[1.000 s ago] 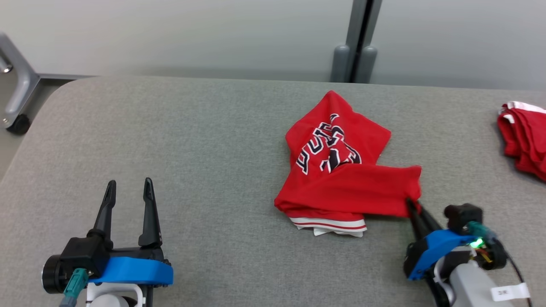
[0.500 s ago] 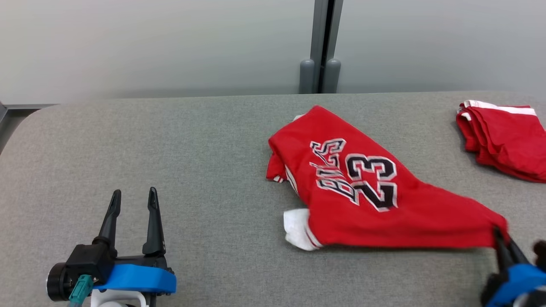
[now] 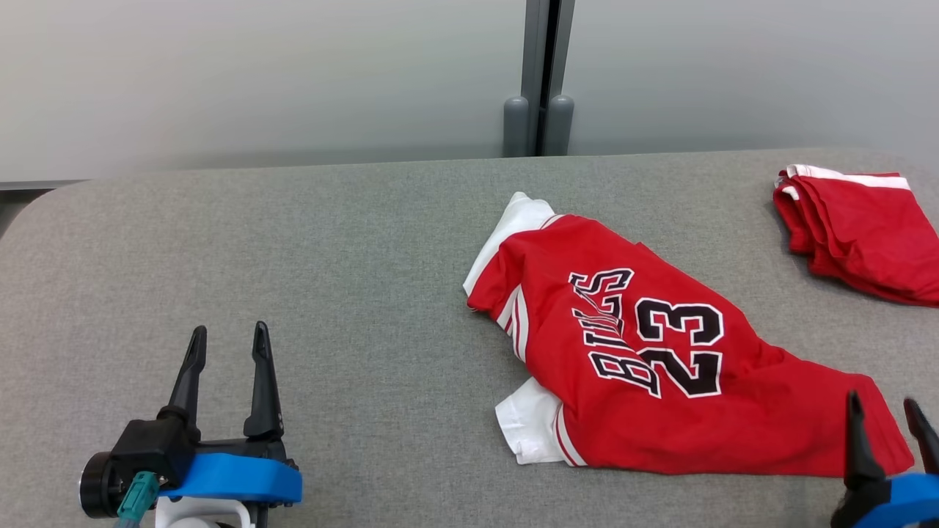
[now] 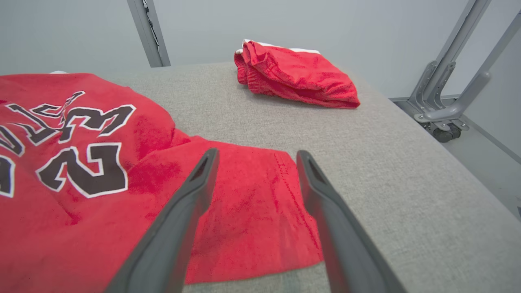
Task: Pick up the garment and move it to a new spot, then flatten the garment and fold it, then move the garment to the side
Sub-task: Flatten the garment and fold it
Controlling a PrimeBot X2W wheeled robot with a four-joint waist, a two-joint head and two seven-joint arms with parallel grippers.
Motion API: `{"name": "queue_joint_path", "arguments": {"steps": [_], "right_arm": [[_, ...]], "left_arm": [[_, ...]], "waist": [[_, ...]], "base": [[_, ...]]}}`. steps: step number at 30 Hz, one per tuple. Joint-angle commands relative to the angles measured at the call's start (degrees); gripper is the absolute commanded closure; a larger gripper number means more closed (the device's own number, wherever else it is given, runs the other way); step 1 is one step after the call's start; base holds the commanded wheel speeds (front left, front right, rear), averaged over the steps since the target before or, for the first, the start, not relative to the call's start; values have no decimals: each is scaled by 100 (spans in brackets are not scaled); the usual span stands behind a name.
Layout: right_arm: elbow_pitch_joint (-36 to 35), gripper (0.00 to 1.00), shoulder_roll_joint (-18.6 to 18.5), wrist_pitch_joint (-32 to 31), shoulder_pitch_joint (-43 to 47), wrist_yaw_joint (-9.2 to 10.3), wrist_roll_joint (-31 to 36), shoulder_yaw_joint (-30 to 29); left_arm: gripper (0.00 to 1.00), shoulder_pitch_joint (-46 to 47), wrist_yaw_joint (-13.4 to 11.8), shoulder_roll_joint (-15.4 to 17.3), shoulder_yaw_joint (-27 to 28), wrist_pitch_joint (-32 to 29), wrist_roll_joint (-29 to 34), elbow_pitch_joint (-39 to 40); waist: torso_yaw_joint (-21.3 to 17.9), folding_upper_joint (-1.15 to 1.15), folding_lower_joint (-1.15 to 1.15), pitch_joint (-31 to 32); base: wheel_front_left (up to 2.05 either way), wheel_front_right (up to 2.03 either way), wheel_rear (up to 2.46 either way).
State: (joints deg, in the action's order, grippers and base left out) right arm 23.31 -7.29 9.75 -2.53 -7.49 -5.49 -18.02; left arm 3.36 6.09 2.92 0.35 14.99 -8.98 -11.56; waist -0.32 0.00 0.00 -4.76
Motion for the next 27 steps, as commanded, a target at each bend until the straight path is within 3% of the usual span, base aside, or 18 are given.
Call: {"name": "queue_joint_path", "arguments": {"steps": [1, 17, 27], "right_arm": [[-140, 0, 50, 66, -95, -1, 57, 26], [-1481, 0, 430, 424, -262, -1, -240, 1576], [-1577, 0, 440, 517, -160, -1, -470, 1827]], "left_arm": [[0, 50, 12, -4, -6, 28, 43, -13], [0, -27, 49, -5, 23, 28, 87, -56], [0, 33, 64, -6, -101, 28, 74, -93]], "waist": [[8, 0, 0, 15], [83, 0, 0, 130], [100, 0, 0, 108]], "base": [[0, 0, 0], [0, 0, 0], [0, 0, 0]]}}
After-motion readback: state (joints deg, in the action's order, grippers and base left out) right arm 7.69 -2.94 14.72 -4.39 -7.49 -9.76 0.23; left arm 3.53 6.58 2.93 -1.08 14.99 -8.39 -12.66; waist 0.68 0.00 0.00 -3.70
